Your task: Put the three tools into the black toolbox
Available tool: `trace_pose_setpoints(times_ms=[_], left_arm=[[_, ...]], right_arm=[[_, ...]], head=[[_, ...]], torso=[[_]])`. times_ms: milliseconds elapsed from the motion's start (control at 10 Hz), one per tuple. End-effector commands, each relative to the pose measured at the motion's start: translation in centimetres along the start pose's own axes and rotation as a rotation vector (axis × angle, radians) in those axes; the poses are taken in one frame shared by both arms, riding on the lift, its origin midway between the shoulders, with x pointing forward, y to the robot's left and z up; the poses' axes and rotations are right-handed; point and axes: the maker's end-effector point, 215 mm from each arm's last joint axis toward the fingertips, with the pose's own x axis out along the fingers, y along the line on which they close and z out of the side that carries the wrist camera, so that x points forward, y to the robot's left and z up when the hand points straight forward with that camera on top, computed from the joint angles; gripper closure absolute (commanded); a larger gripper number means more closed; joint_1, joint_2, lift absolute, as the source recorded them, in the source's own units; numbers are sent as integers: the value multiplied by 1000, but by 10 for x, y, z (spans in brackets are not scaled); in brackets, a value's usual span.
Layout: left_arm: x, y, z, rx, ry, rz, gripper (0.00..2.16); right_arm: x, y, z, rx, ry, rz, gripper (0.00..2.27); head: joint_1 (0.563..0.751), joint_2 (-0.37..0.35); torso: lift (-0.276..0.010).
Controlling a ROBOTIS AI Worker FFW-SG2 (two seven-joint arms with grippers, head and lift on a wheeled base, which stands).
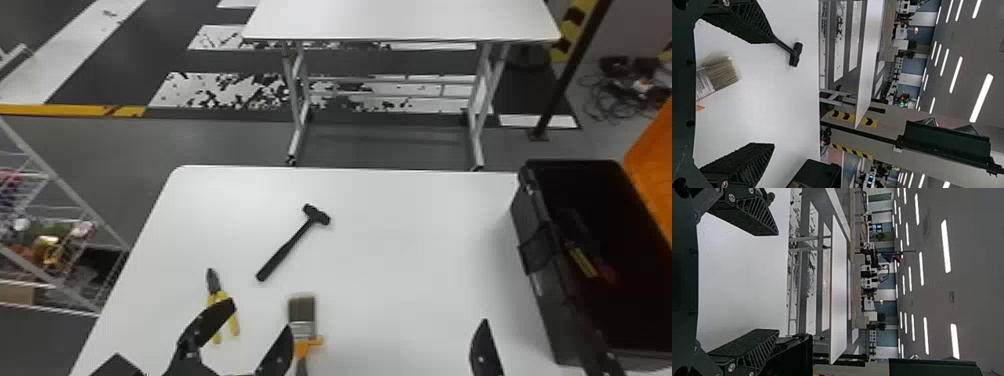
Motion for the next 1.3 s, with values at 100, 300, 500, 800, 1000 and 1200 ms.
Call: trace_pose_setpoints(times_ms=[100,300,500,800,1000,1200], left_arm=[[0,-2,3,-1,-6,-4,60],[0,-3,3,-2,-4,-4,60],[1,-5,-1,-16,12,2,60],[6,-16,-37,-89,179,47,63],[5,-25,-68,-97,330,104,63],[-1,-35,-100,-130,487,135,70]], right_arm=[[-1,-1,2,-1,-10,-2,120],[-1,-1,2,-1,-10,-5,120],[-1,-1,1,-1,-9,-4,120],[-2,-1,1,0,-7,-2,120],[-2,0,-1,-5,-5,4,120],[-3,-1,-4,-7,1,5,120]], head=[[695,89],[695,83],[695,82],[695,69],[695,64],[695,35]], torso=[[-51],[-51],[-51],[-51],[-51],[-51]])
